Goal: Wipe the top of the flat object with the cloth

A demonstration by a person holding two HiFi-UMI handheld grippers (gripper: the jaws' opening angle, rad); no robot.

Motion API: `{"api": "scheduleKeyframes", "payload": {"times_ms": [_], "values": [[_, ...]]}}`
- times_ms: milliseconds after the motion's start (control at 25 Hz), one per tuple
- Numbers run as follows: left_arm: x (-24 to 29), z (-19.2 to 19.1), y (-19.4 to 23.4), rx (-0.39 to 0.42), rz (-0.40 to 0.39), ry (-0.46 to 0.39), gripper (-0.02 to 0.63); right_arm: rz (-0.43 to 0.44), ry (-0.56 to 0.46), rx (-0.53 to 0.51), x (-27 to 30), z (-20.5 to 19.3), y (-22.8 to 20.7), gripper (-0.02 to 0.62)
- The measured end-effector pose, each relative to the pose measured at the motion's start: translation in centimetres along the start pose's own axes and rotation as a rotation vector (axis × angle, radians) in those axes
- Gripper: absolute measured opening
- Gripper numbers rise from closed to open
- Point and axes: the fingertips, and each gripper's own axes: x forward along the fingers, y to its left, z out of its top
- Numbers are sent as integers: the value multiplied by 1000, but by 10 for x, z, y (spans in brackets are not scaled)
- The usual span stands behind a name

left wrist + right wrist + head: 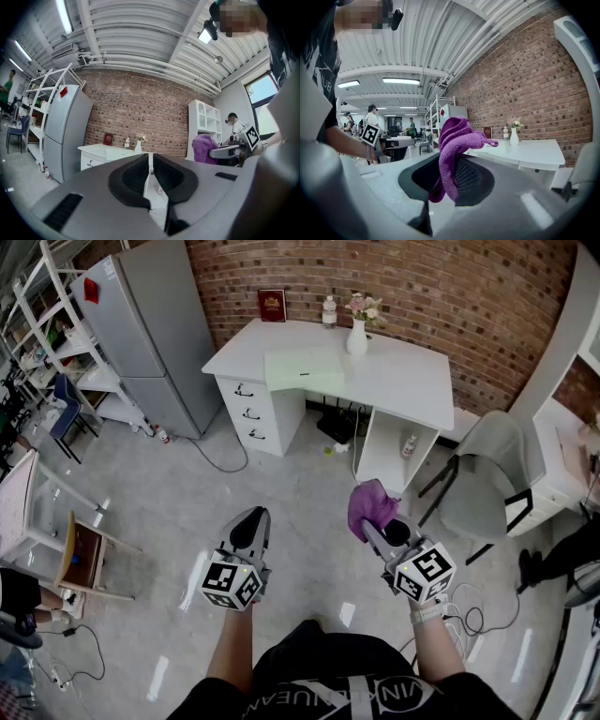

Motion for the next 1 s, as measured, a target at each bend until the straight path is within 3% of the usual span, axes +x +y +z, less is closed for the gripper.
{"api": "scheduleKeyframes", "payload": {"times_ms": [520, 1000], "values": [[18, -1, 64, -47, 24, -10, 33, -1, -10, 28, 57, 11, -7, 80], [64, 6, 128, -60, 69, -14, 32, 9, -17, 71, 136, 14, -50, 80]]}}
